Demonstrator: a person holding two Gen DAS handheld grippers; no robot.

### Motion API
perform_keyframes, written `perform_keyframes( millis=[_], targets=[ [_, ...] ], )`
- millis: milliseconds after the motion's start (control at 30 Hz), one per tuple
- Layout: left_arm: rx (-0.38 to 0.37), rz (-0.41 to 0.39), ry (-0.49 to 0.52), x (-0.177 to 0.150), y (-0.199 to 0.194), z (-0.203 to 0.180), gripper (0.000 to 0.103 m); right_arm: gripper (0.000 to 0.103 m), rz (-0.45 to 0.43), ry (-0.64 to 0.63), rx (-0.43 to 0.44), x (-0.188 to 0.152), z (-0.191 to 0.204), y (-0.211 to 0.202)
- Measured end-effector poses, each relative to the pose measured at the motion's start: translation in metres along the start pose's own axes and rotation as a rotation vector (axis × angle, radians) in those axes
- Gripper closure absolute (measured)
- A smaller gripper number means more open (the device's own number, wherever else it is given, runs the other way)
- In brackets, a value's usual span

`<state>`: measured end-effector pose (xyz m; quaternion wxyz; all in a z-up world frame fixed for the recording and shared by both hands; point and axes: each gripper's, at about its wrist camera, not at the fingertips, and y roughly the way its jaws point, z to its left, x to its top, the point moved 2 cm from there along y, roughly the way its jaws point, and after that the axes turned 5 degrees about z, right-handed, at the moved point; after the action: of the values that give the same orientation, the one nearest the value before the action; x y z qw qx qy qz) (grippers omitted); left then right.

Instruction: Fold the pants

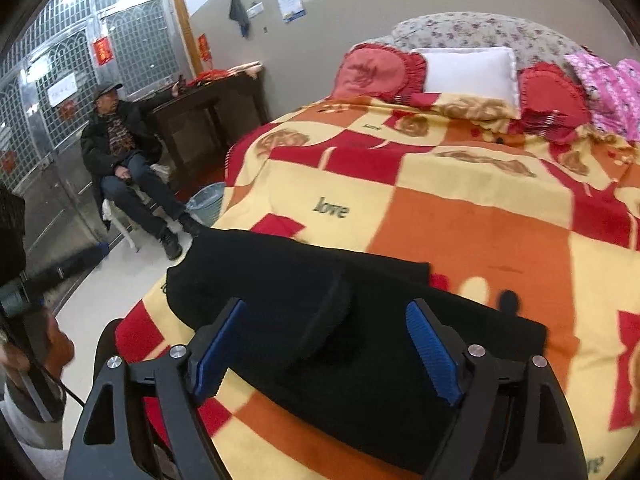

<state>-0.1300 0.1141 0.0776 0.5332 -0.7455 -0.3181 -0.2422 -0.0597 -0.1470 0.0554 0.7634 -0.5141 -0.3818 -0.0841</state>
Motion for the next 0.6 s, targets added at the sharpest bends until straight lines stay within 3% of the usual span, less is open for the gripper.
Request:
perform_keyframes(
  millis=[167, 267, 433, 600],
  targets=[
    [0.038, 0.078, -0.154, -0.018, 0.024, 0.049, 0.016, 0.018, 0.042, -0.073, 0.034, 0.023, 0.030, 0.036],
    [0.022, 0.124, -0.222, -0.026, 0.039, 0.064, 0.016, 0.017, 0.073, -0.117, 0.050, 0.036, 0.048, 0.059],
    [-0.011, 0.180, -0.282, -0.037, 0.061, 0.074, 0.016, 0.016, 0.151, -0.174, 0.086, 0.055, 0.081, 0.110],
    [-0.040, 0.174, -0.279, -0.033, 0.073, 0.066, 0.016, 0.016, 0.213, -0.208, 0.110, 0.074, 0.107, 0.157]
  ],
)
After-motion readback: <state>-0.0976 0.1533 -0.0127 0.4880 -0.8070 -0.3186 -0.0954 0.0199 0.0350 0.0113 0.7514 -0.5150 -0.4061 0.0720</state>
